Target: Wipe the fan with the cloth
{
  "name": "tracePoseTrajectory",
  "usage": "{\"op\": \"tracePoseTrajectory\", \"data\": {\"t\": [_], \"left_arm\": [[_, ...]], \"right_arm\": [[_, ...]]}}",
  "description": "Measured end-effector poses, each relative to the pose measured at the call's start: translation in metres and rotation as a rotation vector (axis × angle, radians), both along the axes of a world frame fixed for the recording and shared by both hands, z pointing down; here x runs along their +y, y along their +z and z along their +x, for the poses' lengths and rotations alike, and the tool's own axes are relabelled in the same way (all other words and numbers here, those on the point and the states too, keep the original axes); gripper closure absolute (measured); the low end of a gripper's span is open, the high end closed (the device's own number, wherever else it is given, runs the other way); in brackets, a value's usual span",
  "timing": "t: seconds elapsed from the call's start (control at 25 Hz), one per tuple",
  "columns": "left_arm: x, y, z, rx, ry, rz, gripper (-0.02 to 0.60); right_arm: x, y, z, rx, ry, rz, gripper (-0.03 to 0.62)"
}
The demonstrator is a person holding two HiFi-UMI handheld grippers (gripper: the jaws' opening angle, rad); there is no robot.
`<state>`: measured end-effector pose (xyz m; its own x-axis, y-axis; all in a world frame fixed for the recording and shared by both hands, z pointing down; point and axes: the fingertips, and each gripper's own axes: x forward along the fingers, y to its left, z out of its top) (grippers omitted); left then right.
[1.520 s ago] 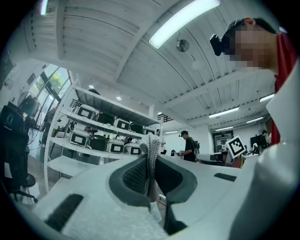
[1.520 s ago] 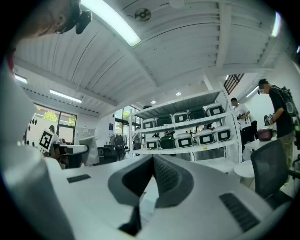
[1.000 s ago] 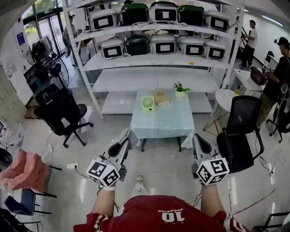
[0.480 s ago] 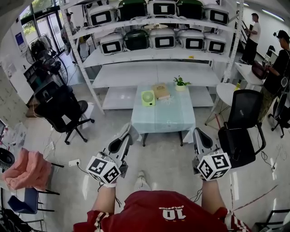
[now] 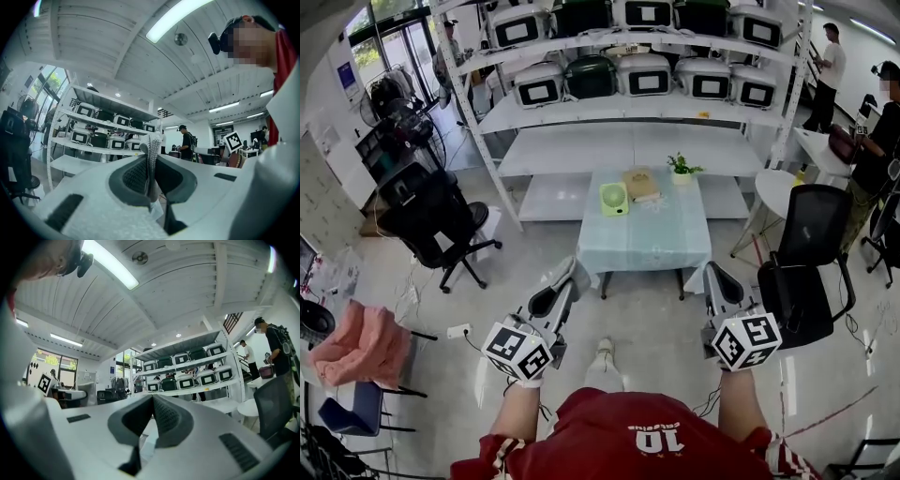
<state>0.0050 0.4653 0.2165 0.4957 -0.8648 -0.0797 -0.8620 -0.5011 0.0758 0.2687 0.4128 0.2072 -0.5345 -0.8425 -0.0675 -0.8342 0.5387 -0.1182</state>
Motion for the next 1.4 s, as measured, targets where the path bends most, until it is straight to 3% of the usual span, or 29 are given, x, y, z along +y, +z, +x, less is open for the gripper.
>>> {"op": "tracePoseTrajectory", "data": {"t": [0.24, 0.52, 0.76, 0.96, 1.4], "left_arm": [[-0.017, 0.012, -0.018, 0.004, -0.02, -0.012, 0.557], [-0.079, 0.033, -0.033, 0.047, -0.009, -0.039, 0.558], [-0.157, 0.047, -0.053, 0.059, 0.006, -0.069, 0.557], [-0.229, 0.04, -0.071, 0.007, 0.013, -0.068, 0.558], [-0.385, 0.036, -0.104, -0.004, 0.098, -0.104, 0.557]], "right_arm": [[-0.022, 0.012, -0.012, 0.008, -0.004, -0.021, 0.589], [-0.069, 0.027, -0.029, 0.064, -0.002, -0.059, 0.589], [-0.141, 0.035, -0.055, 0.09, -0.003, -0.084, 0.589], [-0.208, 0.034, -0.076, 0.095, 0.001, -0.11, 0.589], [-0.347, 0.033, -0.111, 0.098, 0.067, -0.165, 0.589]]}}
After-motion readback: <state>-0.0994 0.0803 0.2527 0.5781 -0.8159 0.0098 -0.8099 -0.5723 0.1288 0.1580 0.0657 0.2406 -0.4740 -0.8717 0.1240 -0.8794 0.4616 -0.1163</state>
